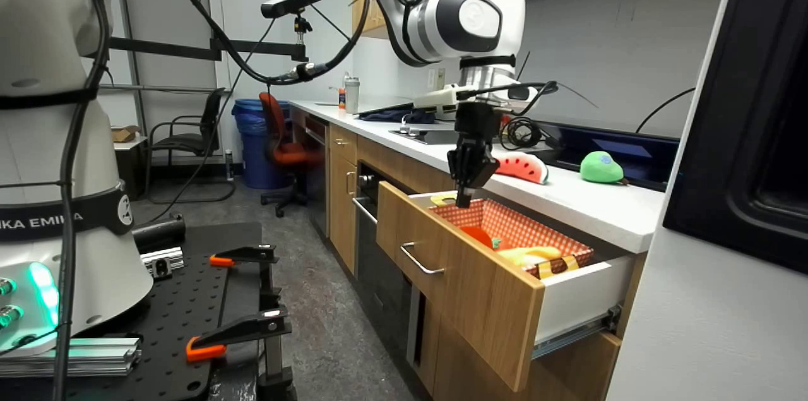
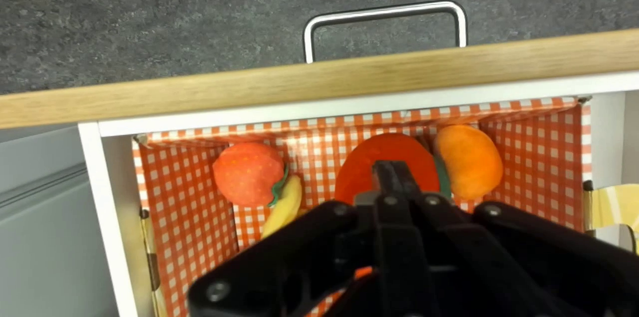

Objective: Open the top drawer, Pick up the watermelon plush toy from the countertop and put it in the basket. Pick up the banana plush toy from the basket in the drawer and put it on the countertop. Close the top drawer.

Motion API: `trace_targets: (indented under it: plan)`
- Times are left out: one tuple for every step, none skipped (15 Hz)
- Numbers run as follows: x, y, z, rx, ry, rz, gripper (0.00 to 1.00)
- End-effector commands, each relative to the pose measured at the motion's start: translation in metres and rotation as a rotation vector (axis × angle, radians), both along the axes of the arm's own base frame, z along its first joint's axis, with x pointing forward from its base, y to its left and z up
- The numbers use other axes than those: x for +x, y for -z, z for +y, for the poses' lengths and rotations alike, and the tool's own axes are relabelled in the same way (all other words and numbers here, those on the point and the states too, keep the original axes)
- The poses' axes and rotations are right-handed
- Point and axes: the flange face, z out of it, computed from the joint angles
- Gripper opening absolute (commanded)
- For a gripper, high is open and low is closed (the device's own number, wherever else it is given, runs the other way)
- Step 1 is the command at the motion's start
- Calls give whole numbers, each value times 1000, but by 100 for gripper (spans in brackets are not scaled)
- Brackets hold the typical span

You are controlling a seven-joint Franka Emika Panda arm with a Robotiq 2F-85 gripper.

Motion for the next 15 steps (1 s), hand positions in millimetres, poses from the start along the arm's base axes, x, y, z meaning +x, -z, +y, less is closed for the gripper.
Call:
trace_targets:
  plan:
    - [3, 11, -1, -25, 16, 7, 0]
    - [3, 14, -1, -26, 17, 13, 0]
    - [3, 16, -2, -26, 19, 18, 0]
    - [2, 19, -2, -28, 20, 25, 0]
    - [1, 21, -3, -30, 21, 32, 0]
    - [0, 23, -4, -33, 25, 40, 0]
    - [-1, 25, -6, -32, 27, 47, 0]
    - [-3, 28, -7, -33, 30, 56, 0]
    - [-5, 31, -8, -35, 32, 63, 0]
    - [-6, 33, -9, -36, 34, 70, 0]
    - [-7, 35, -10, -36, 36, 75, 0]
    - [-9, 37, -11, -37, 39, 83, 0]
    - [-10, 39, -11, -37, 42, 92, 0]
    - [-13, 40, -13, -38, 44, 105, 0]
    - [-15, 41, -14, -41, 47, 117, 0]
